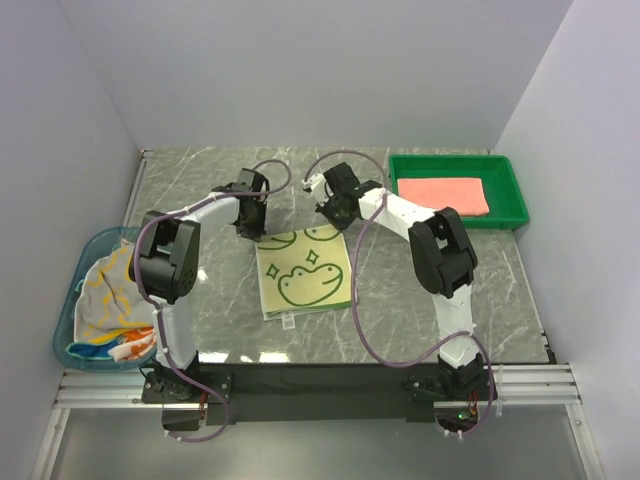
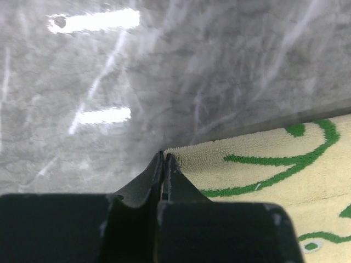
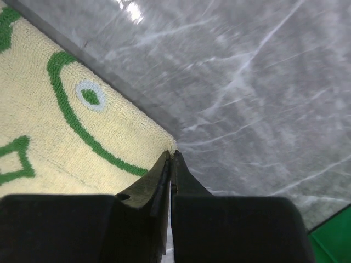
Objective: Fold and stack the towels
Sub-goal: Fold the towel
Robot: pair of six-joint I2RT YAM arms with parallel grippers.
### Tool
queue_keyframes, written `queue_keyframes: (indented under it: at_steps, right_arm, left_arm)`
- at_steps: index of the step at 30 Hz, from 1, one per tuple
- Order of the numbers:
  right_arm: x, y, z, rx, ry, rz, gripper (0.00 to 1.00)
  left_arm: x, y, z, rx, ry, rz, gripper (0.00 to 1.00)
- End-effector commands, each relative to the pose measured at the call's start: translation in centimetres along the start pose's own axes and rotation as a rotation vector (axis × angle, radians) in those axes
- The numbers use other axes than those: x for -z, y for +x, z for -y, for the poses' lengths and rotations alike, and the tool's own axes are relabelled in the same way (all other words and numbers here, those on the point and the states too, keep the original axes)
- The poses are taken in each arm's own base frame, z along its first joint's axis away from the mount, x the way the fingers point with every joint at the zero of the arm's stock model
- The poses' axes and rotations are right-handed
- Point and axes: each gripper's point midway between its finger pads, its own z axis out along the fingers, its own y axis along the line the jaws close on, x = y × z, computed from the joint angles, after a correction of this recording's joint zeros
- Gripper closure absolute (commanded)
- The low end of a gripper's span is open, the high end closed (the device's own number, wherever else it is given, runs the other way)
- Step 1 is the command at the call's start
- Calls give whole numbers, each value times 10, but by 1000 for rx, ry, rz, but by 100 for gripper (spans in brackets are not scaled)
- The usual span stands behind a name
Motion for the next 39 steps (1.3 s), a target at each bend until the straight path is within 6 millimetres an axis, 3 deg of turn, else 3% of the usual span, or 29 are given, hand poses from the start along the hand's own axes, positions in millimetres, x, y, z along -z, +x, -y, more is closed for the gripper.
queue_keyframes:
  at_steps: [1,8,19,25,30,39]
  right_arm:
    - [37,-36,35,-38,127,144,100]
    - [49,-48,49,-51,203,197,100]
    - [72,-43,54,-110,286,285,100]
    - [88,-32,46,-132,295,316,100]
    - [99,-20,32,-145,281,323,100]
    - [103,23,2,-204,255,274,100]
  left_arm:
    - [6,-9,-26,54,-53,32,99]
    - [27,-43,-25,80,-16,174,99]
    - [85,-52,-26,146,1,347,99]
    - [100,-35,-11,173,25,380,99]
    - [96,-12,-7,252,28,357,99]
    - [100,19,-5,345,41,334,99]
